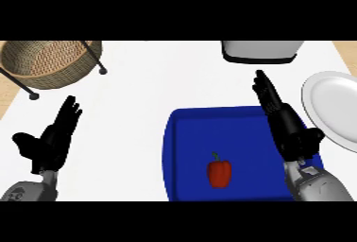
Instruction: Pick the bell pepper from the tray and place it in the plate
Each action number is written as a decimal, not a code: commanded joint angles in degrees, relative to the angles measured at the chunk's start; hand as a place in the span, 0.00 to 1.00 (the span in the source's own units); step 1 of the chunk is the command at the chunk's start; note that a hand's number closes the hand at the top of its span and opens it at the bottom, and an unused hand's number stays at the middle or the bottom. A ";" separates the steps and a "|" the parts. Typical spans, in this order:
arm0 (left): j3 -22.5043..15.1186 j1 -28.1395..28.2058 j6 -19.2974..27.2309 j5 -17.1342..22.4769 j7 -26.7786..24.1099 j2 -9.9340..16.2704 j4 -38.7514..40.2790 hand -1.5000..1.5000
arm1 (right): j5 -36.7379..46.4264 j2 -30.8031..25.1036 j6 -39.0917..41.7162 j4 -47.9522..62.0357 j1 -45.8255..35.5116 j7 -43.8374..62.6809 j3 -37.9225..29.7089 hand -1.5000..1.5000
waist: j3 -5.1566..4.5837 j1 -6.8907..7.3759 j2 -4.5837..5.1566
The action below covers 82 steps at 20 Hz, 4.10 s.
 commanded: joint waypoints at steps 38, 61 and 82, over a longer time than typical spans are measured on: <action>-5.78 4.41 -0.77 -4.68 16.43 -8.93 -4.33 0.50 | 42.00 -8.45 14.97 -22.76 9.63 37.25 13.19 0.00 | -0.38 -1.24 0.11; -0.82 4.70 -4.18 -9.43 18.88 -13.84 -5.61 0.50 | 58.33 10.47 21.62 -6.10 8.52 40.31 17.76 0.00 | -0.34 -1.61 0.11; 2.10 6.22 -7.57 -13.19 19.10 -16.24 -5.81 0.50 | 65.27 12.60 21.55 9.89 8.94 27.93 15.51 1.00 | -0.33 -1.57 0.12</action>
